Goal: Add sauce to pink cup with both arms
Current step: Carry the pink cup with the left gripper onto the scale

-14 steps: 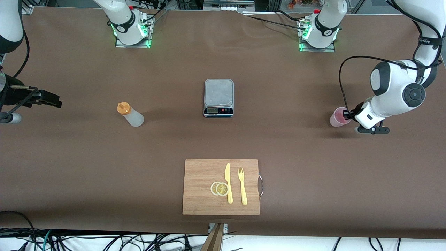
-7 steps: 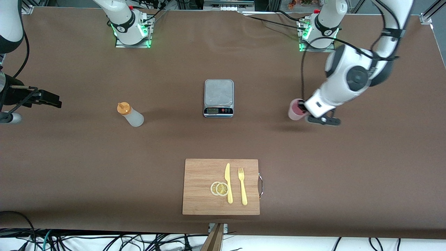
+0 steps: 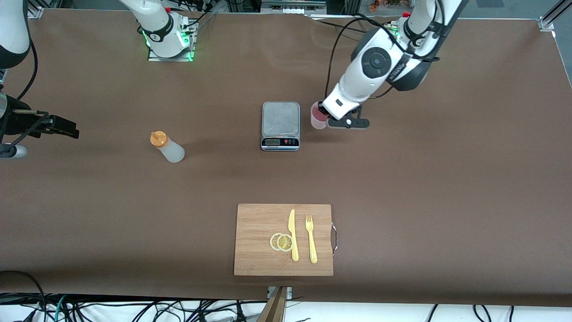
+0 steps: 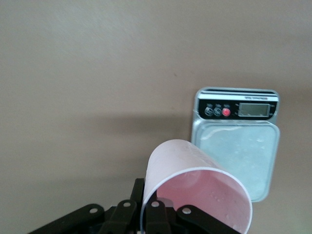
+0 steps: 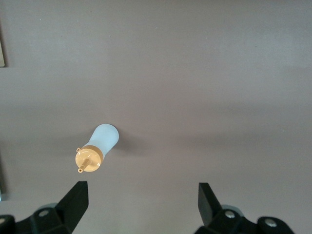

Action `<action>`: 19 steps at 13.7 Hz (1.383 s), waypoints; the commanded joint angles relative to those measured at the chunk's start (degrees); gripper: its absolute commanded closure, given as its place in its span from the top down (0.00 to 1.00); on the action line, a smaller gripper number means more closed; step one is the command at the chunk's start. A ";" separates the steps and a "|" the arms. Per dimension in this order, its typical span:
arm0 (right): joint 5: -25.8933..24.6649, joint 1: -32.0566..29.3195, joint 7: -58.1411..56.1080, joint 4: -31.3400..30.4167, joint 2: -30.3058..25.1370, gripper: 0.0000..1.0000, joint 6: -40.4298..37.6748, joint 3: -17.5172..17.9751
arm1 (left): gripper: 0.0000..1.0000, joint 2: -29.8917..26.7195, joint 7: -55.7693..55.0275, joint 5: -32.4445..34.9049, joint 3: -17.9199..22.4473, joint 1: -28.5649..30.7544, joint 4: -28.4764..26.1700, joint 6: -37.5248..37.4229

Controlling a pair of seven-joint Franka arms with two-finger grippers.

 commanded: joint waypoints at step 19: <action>0.12 -0.92 -3.21 0.65 2.33 1.00 -0.21 0.00 | 0.00 15.99 -19.21 7.24 3.60 -14.33 10.38 7.66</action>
